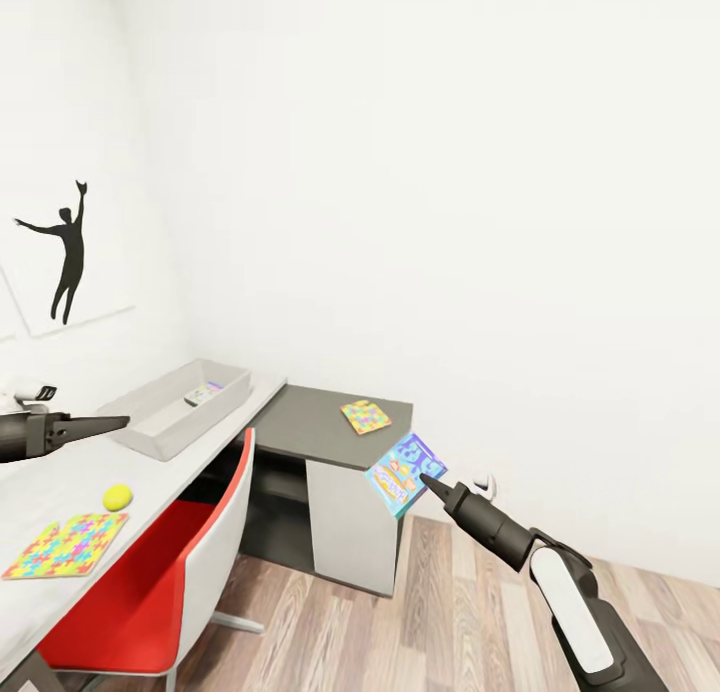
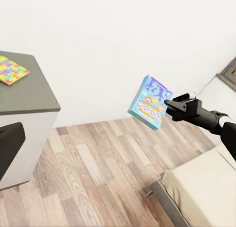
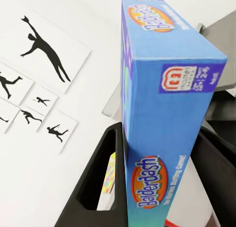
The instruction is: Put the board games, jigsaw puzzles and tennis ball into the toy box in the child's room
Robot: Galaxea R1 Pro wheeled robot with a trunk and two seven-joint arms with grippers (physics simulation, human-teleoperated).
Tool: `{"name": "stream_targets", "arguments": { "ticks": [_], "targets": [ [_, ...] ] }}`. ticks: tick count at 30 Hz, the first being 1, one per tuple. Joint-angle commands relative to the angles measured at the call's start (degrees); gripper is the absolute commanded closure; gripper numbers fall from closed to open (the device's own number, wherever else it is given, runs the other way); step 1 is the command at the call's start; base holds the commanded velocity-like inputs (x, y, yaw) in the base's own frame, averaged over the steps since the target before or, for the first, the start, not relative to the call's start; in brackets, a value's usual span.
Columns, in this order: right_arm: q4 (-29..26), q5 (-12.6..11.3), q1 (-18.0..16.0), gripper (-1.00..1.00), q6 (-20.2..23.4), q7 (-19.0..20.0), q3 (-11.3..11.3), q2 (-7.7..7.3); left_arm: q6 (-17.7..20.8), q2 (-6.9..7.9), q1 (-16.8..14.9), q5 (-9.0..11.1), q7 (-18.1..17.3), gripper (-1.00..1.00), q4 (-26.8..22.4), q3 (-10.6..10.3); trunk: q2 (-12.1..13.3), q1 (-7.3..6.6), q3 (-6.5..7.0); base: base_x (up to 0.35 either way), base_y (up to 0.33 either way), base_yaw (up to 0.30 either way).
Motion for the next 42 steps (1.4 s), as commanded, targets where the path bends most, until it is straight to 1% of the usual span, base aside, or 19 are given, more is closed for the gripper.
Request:
{"name": "stream_targets", "arguments": {
  "ticks": [1,21,37,42],
  "targets": [
    [0.0,-0.5,-0.03,1.0,0.32,-0.06,0.0,-0.06,0.61,0.0,-0.02,-0.06,-0.25,-1.0,-0.01,-0.01,-0.05,0.03,-0.02,0.054,-0.013,0.005],
    [-0.37,-0.5,0.0,1.0,0.26,-0.14,-0.06,-0.3,0.61,-0.18,-0.05,-0.14,-0.25,-1.0,0.06,-0.05,-0.05,0.03,-0.02,0.04,-0.001,0.008],
    [-0.35,-0.5,-0.02,1.0,0.24,-0.1,-0.05,-0.27,0.61,-0.19,-0.02,-0.13,-0.25,-1.0,0.06,-0.04,-0.05,0.03,-0.02,0.054,-0.026,0.262],
    [-0.37,-0.5,0.0,1.0,0.24,-0.1,0.02,-0.24,0.61,-0.19,-0.04,-0.06,-0.25,-1.0,0.06,-0.03,-0.05,0.03,-0.02,0.122,-0.105,0.259]
  ]
}}
